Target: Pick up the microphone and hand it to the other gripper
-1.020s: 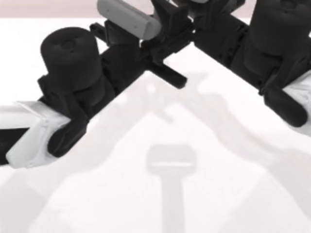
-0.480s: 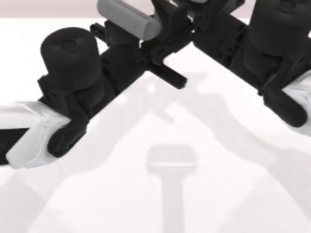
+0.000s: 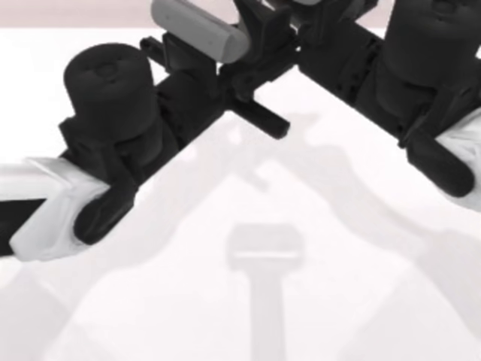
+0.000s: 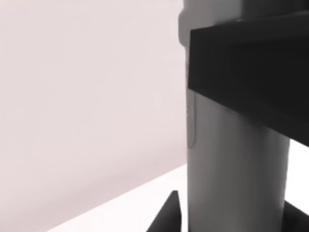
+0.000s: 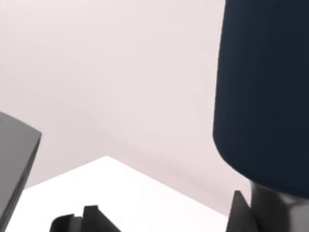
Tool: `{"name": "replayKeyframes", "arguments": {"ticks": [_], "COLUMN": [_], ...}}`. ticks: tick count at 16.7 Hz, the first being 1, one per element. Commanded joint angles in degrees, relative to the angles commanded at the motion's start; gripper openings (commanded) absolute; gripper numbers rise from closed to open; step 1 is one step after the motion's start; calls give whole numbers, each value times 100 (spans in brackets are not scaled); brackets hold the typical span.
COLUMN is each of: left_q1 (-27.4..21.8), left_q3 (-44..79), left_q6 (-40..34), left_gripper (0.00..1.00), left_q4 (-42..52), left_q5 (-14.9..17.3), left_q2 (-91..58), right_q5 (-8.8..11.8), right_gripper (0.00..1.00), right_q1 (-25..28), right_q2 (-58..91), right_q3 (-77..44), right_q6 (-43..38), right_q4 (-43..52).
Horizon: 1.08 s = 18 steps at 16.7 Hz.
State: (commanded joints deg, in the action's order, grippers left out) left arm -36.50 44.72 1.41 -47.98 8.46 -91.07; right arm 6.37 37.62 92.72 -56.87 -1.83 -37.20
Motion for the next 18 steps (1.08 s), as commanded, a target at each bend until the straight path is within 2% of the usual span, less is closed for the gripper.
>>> {"name": "replayKeyframes", "arguments": {"ticks": [5,13,14,16,18], "left_q1": [0,0,105,131,208], "left_q3": [0,0,-52,-144,-427], "left_q6": [0,0,109,108,107], "left_gripper": [98,100,100,100,100], "left_q4": [0,0,-1,17,65], "left_q5": [0,0,-157,-149,-129], "left_q2": [0,0,-53,44,370], "right_q5": [0,0,-97,-46,94], "right_gripper": [0,0,0,0,0], "right_q1": [0,0,-37,-75,-203], "right_q2": [0,0,-60,-99,-217], "right_q3": [0,0,-55,-12,114], "right_q6": [0,0,66,54,34], "right_q4": [0,0,-1,3,7]}}
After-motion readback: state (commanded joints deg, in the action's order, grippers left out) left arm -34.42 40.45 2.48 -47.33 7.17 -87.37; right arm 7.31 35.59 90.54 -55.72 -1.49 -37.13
